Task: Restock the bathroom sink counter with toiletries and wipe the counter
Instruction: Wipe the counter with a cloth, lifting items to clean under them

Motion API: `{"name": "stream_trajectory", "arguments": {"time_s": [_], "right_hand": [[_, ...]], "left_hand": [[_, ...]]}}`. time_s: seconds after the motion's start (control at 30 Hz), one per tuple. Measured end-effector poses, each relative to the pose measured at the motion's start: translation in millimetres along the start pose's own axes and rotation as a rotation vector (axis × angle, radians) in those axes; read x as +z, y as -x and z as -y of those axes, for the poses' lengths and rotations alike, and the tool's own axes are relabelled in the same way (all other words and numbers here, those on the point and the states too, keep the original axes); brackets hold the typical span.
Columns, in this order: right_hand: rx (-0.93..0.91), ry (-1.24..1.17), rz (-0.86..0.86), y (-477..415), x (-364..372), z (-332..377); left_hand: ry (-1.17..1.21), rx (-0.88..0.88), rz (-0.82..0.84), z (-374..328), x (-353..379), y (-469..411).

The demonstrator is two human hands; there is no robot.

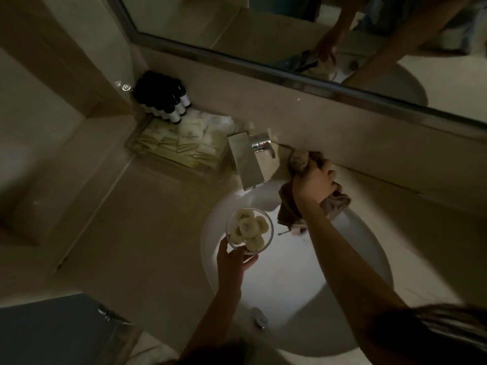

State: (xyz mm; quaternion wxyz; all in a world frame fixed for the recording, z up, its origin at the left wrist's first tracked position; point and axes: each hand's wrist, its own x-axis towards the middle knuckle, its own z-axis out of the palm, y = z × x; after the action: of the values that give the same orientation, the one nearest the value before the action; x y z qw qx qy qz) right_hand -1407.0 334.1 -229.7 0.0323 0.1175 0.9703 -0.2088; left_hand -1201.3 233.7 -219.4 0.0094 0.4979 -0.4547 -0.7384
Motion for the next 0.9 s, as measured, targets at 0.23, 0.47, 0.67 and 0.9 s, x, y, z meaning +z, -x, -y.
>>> {"name": "stream_trajectory", "arguments": {"time_s": [0.23, 0.47, 0.67, 0.9], "right_hand": [[-0.253, 0.070, 0.144, 12, 4, 17], [-0.138, 0.003, 0.092, -7, -23, -44], [0.130, -0.039, -0.036, -2, -48, -115], [0.158, -0.049, -0.036, -5, -51, -117]], "left_hand": [[-0.019, -0.017, 0.013, 4, -12, -7], [0.090, 0.053, 0.110, -13, 51, -13], [-0.025, 0.048, 0.230, -30, 118, -29], [0.061, 0.076, 0.266, -35, 154, -58]]}}
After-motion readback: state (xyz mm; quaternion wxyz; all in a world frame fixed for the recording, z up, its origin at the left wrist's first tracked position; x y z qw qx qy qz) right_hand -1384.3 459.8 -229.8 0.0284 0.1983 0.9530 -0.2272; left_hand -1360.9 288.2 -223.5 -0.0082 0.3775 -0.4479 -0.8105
